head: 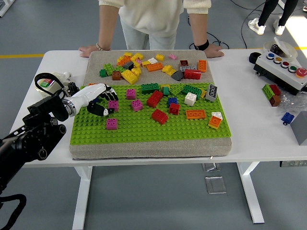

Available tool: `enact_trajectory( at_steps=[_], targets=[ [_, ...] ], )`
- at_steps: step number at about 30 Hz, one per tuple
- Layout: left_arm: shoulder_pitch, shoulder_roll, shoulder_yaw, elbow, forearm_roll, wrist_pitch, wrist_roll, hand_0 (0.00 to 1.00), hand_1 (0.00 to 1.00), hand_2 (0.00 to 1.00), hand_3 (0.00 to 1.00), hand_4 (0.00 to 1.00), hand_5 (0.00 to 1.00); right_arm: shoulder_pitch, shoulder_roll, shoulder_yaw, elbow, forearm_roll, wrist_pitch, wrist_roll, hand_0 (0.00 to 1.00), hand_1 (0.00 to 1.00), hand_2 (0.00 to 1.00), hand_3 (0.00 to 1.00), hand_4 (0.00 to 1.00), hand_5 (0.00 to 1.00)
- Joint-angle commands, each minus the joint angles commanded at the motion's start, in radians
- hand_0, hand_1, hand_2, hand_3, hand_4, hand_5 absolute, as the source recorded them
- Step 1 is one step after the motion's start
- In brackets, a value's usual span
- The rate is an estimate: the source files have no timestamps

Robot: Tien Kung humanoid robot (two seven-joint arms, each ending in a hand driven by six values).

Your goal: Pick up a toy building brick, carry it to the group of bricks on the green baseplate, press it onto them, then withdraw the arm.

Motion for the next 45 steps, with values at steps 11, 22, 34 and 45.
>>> enact_trajectory(
  at_steps=[11, 22, 34, 45],
  targets=[
    [0.019, 0.028, -0.022, -0.062, 0.009, -0.02, 0.012, 0.637, 0.602, 0.585, 0.551, 0.673, 0.024, -0.003, -0.005, 0.013, 0.0, -0.004, 0.0, 0.003, 0.752, 0.675, 0.724, 0.657, 0.912, 0.488],
    [0.049, 0.038, -0.025, -0.093, 0.009, -0.034, 0.019, 0.635, 0.601, 0.587, 0.553, 0.651, 0.008, -0.005, -0.009, 0.023, 0.0, -0.004, -0.001, 0.007, 0.752, 0.674, 0.725, 0.655, 0.912, 0.487],
    [0.059, 0.043, -0.029, -0.109, 0.009, -0.041, 0.022, 0.637, 0.605, 0.59, 0.555, 0.655, 0.008, -0.007, -0.012, 0.023, 0.0, -0.002, -0.002, 0.008, 0.754, 0.675, 0.725, 0.656, 0.913, 0.486],
    [0.088, 0.049, -0.032, -0.145, 0.011, -0.05, 0.027, 0.637, 0.604, 0.59, 0.555, 0.657, 0.011, -0.012, -0.01, 0.019, 0.0, -0.002, -0.003, 0.012, 0.752, 0.675, 0.725, 0.656, 0.912, 0.487]
  ],
)
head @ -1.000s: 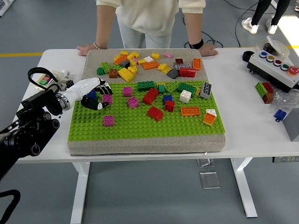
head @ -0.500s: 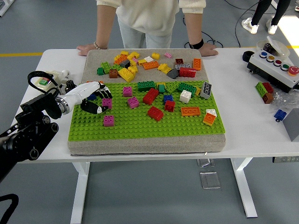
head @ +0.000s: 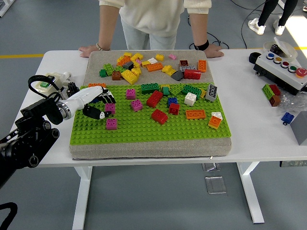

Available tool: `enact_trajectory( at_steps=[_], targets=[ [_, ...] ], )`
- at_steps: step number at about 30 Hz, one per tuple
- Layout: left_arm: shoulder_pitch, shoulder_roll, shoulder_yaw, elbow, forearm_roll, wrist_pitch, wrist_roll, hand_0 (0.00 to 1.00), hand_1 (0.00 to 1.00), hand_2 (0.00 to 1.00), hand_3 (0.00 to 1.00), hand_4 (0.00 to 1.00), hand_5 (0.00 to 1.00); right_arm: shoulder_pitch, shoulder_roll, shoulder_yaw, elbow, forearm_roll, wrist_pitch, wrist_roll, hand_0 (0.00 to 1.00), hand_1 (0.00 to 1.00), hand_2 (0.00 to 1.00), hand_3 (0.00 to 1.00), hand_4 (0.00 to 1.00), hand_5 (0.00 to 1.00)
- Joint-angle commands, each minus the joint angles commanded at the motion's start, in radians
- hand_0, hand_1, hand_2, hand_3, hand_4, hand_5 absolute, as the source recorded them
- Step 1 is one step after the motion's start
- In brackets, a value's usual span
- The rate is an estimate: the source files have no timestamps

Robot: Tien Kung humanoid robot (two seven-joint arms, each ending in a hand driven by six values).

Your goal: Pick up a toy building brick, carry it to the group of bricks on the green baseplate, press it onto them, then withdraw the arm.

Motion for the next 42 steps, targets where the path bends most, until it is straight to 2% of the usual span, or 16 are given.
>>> enact_trajectory(
  at_steps=[16, 42],
  targets=[
    [0.025, 0.008, -0.001, -0.048, 0.008, -0.011, 0.008, 0.638, 0.604, 0.59, 0.555, 0.662, 0.016, -0.003, -0.001, -0.003, 0.0, 0.0, -0.002, -0.001, 0.752, 0.675, 0.725, 0.658, 0.914, 0.487],
    [0.041, 0.019, -0.009, -0.066, 0.011, -0.026, 0.013, 0.638, 0.606, 0.59, 0.556, 0.67, 0.025, -0.006, -0.002, 0.004, 0.0, -0.001, -0.002, 0.001, 0.753, 0.675, 0.725, 0.658, 0.913, 0.486]
  ],
)
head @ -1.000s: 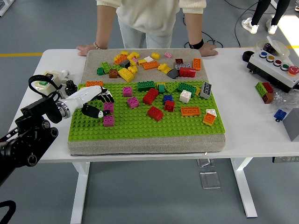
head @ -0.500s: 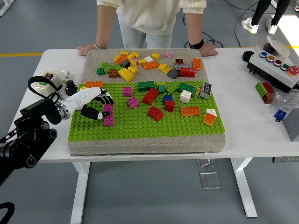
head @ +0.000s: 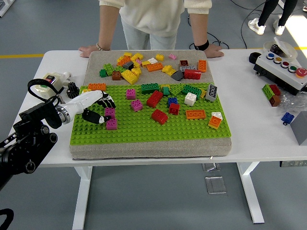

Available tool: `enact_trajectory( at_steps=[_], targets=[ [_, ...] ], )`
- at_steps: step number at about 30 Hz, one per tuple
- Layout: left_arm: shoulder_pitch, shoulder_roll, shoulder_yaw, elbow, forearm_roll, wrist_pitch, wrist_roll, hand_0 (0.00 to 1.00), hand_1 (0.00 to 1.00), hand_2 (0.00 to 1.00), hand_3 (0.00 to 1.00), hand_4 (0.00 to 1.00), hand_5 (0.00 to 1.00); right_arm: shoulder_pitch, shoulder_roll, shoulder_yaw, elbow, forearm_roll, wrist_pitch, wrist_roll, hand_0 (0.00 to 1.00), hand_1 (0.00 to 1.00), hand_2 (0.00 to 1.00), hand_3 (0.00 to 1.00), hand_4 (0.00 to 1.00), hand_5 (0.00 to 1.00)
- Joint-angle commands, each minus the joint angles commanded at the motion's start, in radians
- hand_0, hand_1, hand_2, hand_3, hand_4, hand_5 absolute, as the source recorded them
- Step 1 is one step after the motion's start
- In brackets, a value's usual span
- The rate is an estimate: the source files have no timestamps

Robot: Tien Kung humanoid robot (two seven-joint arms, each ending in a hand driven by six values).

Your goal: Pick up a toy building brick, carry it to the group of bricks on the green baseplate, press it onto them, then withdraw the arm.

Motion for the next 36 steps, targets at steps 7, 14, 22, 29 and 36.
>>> enact_trajectory(
  at_steps=[7, 14, 22, 29, 36],
  targets=[
    [-0.001, 0.0, -0.002, -0.002, -0.005, -0.002, -0.001, 0.64, 0.608, 0.592, 0.558, 0.673, 0.024, 0.002, 0.001, 0.001, 0.0, 0.0, 0.0, 0.001, 0.752, 0.675, 0.725, 0.657, 0.912, 0.487],
    [-0.001, -0.002, -0.002, -0.002, -0.01, -0.006, -0.003, 0.644, 0.612, 0.597, 0.562, 0.687, 0.028, 0.001, 0.0, 0.003, 0.0, 0.0, 0.0, 0.0, 0.753, 0.674, 0.725, 0.658, 0.912, 0.488],
    [0.003, -0.004, 0.0, -0.007, -0.01, -0.012, -0.002, 0.644, 0.612, 0.597, 0.561, 0.686, 0.028, 0.001, 0.0, 0.004, 0.0, 0.0, -0.001, 0.0, 0.753, 0.675, 0.725, 0.657, 0.912, 0.487],
    [0.004, -0.004, 0.001, -0.008, -0.011, -0.014, -0.002, 0.644, 0.612, 0.597, 0.561, 0.685, 0.027, 0.001, 0.0, 0.003, 0.0, 0.001, -0.001, 0.0, 0.753, 0.675, 0.724, 0.657, 0.912, 0.486],
    [0.004, -0.005, 0.003, -0.005, -0.01, -0.016, -0.003, 0.648, 0.615, 0.597, 0.562, 0.699, 0.038, 0.001, 0.001, 0.0, 0.0, 0.002, -0.002, 0.0, 0.752, 0.675, 0.725, 0.656, 0.911, 0.487]
  ],
)
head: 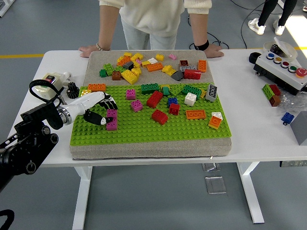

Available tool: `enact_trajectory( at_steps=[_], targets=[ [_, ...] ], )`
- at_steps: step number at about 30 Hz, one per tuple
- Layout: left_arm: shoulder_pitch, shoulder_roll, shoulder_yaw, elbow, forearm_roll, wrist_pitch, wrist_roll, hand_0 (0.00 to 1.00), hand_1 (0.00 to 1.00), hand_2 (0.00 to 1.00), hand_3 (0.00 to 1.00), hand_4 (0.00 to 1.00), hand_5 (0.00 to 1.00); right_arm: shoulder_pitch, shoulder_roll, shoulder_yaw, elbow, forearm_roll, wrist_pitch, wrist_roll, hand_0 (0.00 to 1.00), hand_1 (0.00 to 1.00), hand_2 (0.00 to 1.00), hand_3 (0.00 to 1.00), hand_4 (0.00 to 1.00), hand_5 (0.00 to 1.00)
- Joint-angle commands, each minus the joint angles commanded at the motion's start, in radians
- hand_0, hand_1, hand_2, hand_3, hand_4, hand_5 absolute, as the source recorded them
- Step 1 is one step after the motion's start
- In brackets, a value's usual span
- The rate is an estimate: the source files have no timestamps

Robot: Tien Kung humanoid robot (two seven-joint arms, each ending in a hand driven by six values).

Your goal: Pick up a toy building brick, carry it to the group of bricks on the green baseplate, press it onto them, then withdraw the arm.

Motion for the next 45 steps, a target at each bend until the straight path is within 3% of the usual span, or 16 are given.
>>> enact_trajectory(
  at_steps=[29, 45],
  targets=[
    [-0.004, -0.003, -0.009, 0.005, 0.0, -0.005, -0.007, 0.67, 0.629, 0.603, 0.565, 0.735, 0.057, 0.0, 0.001, -0.004, 0.0, 0.001, 0.002, -0.001, 0.752, 0.675, 0.725, 0.654, 0.91, 0.489],
    [-0.007, -0.004, -0.015, 0.012, -0.003, -0.012, -0.011, 0.743, 0.668, 0.617, 0.577, 0.803, 0.086, 0.001, 0.0, -0.001, 0.0, 0.001, 0.003, -0.001, 0.752, 0.675, 0.725, 0.654, 0.912, 0.492]
  ],
)
